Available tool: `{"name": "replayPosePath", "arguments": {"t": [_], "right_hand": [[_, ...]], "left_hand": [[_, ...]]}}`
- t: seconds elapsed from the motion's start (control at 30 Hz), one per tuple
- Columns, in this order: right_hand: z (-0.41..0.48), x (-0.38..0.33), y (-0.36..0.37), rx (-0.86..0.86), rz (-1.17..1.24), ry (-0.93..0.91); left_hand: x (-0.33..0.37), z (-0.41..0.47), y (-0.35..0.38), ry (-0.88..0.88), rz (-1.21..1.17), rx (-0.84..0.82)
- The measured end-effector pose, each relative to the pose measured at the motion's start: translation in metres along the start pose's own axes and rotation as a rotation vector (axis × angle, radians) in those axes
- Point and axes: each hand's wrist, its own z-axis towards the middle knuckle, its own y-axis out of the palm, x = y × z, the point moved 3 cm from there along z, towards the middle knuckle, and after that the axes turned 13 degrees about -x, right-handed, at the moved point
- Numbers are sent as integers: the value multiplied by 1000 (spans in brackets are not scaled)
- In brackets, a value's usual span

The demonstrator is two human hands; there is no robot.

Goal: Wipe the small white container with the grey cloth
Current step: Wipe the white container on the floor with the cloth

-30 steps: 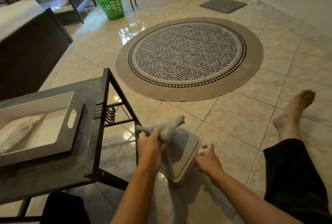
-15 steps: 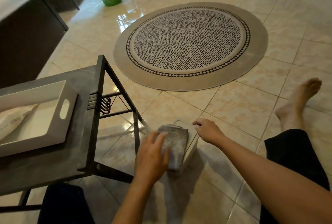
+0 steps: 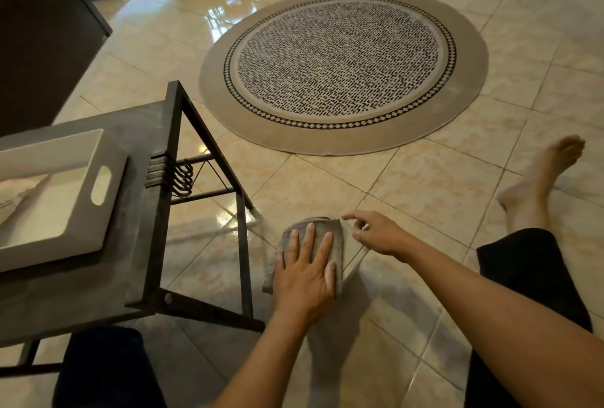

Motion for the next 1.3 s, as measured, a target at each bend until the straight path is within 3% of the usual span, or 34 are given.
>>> {"name": "replayPosePath", "arguments": {"t": [0.27,0.4,0.53,0.6,0.8,0.93,1.03,1.2,1.3], "right_hand": [[-10,15,15,0,257,28],[-20,15,24,-12,343,76],[-29,15,29,-191,495,154],[-28,12,27,-240,469,137],[-28,13,23,-228,461,60],[-28,16,21,-227,448,39],[-25,14,22,-224,443,32],[-22,18,28,-204,466,31],[-24,17,27,-187,434,19]], "left_hand": [[17,-18,12,-215,-123,-44],[18,-7,-10,-120,-135,-52],[-28,5,-18,88,64,-38],[-37,3,-7,98,95,-44],[17,13,-10,-106,42,-3],[-3,20,-20,17,112,38],[-9,16,-4,148,189,-27],[19,14,-5,134,85,-35],[4,14,-17,71,142,32]]}}
